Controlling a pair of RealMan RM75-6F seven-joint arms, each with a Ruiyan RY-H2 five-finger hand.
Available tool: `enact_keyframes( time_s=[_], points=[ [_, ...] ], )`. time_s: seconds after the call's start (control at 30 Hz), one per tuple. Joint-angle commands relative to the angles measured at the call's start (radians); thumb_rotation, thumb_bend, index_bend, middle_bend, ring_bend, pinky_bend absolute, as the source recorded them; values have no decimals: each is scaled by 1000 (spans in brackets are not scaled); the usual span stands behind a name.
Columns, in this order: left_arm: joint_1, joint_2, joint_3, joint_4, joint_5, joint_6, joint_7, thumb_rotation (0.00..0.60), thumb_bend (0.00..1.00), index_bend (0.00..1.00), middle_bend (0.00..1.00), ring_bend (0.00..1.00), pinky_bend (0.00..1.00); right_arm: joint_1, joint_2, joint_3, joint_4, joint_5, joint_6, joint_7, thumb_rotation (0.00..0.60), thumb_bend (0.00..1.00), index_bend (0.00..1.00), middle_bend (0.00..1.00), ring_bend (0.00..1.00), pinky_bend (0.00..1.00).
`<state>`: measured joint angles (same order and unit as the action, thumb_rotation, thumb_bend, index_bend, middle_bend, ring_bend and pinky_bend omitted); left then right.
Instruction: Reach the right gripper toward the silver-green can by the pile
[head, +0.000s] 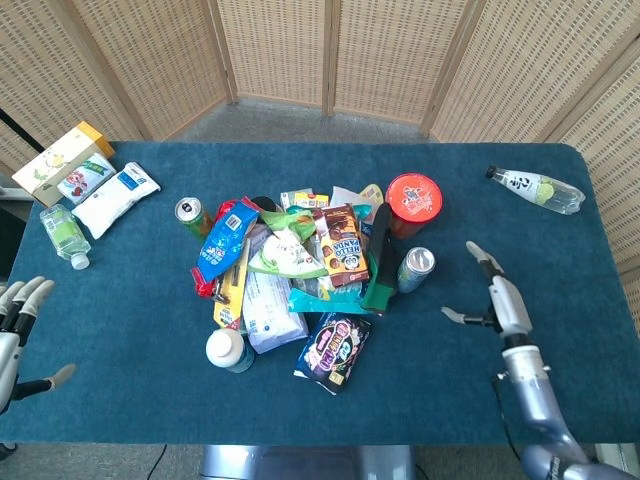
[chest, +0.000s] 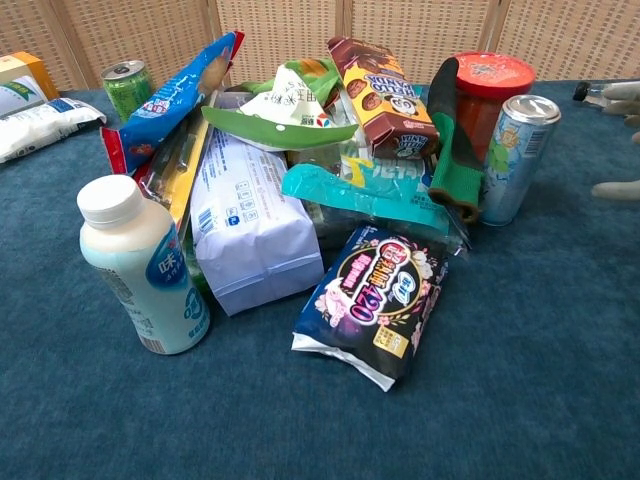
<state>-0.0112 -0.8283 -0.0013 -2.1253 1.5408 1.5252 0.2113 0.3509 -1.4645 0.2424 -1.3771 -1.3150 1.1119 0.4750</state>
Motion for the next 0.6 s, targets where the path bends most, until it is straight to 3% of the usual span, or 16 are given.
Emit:
enact_keyframes(
  time_s=[0.03,0.6],
  points=[
    [-6,-4,-5,4,-14,-9,7,600,0,48,0,0,0,38,-33,27,29,29,-43,20,600,0,0,0,0,0],
    [-29,0,-22,23,-68,-37,-22,600,0,48,0,0,0,140,-135,75,25,110,-105,-41,600,0,0,0,0,0]
  ],
)
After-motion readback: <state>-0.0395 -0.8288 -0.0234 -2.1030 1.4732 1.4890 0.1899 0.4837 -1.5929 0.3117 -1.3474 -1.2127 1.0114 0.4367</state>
